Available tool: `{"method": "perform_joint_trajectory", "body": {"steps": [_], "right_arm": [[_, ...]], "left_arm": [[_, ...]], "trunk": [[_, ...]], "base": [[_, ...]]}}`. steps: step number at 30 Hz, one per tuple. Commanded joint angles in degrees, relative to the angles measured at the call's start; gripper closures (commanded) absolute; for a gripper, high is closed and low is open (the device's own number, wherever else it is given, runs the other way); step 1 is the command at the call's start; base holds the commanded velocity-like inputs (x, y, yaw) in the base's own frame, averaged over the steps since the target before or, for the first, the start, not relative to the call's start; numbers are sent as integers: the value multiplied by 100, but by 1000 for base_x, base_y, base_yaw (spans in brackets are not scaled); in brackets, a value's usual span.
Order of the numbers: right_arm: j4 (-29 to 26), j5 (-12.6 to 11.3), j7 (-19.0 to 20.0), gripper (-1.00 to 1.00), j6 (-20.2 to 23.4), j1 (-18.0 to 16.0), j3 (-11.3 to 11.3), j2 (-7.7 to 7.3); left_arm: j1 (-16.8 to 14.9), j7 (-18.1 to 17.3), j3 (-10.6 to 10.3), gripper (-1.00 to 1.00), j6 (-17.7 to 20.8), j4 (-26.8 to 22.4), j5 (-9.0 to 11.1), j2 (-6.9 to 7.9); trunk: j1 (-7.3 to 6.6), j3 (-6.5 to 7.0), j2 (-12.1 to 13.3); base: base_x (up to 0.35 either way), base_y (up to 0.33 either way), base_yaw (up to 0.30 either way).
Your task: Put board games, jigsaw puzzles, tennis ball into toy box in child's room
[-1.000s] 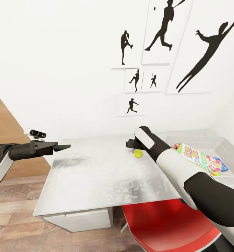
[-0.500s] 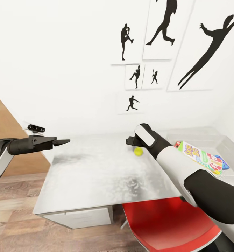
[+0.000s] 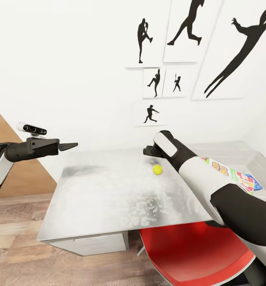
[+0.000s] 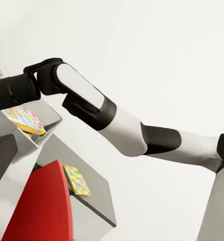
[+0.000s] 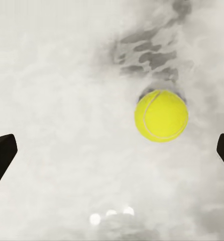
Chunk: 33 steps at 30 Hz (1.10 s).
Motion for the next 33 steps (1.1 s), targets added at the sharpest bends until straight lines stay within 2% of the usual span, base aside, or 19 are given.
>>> {"method": "perform_joint_trajectory", "body": {"steps": [1, 11, 17, 33], "right_arm": [[-4, -61, -54, -100, 3, -32, 32, -3], [11, -62, -53, -100, 4, -76, 32, 1], [13, -62, -48, -100, 1, -82, 32, -1], [10, -53, -34, -100, -21, -85, 25, -16]], "left_arm": [[-25, -27, -19, -100, 61, 9, 38, 6], [-88, -26, -27, -100, 61, 25, 144, 24], [-182, -24, -38, -100, 61, -26, 463, 24], [-197, -24, -160, -100, 61, -57, 533, -37]], "trunk": [[3, -21, -12], [3, -115, -12], [3, -171, -12], [3, -322, -12]], "base": [[0, 0, 0], [0, 0, 0], [0, 0, 0], [0, 0, 0]]}}
